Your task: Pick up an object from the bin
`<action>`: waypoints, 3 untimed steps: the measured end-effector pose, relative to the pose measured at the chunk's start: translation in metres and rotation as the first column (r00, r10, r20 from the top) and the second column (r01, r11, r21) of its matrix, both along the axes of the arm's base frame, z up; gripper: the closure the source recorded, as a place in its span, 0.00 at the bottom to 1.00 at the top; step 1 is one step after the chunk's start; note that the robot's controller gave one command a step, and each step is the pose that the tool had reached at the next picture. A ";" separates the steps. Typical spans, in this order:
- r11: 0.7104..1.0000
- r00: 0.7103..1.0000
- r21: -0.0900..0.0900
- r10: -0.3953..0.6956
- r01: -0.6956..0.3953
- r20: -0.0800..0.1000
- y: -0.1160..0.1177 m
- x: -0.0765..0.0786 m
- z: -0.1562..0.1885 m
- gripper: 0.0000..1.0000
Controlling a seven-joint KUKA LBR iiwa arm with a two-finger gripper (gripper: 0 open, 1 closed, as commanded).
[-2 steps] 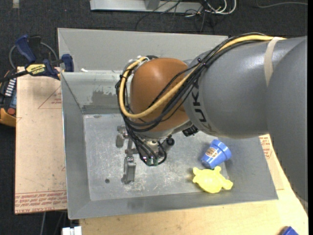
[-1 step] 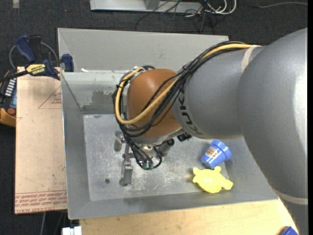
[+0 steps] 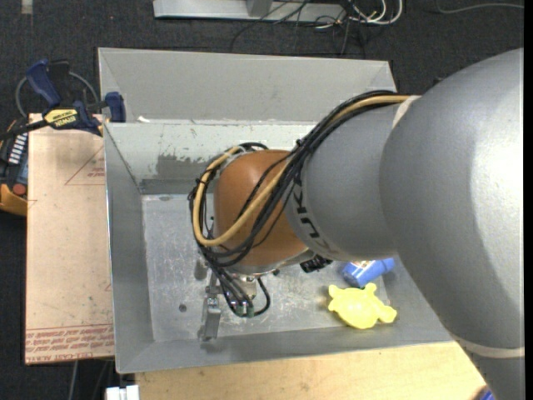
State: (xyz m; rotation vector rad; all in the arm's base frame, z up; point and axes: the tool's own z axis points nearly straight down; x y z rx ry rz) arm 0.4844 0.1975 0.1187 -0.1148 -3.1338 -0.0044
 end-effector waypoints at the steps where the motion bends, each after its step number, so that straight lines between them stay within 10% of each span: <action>1: 1.000 1.000 0.001 -0.012 0.012 0.007 0.024 0.011 0.091 0.00; 2: 1.000 1.000 0.003 0.021 -0.021 0.009 0.024 0.058 0.121 0.00; 3: 1.000 1.000 0.002 0.029 -0.029 0.008 0.056 0.046 0.097 1.00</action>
Offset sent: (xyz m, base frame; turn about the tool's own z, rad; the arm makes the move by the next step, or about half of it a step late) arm 0.0548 0.0235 0.1185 -0.0227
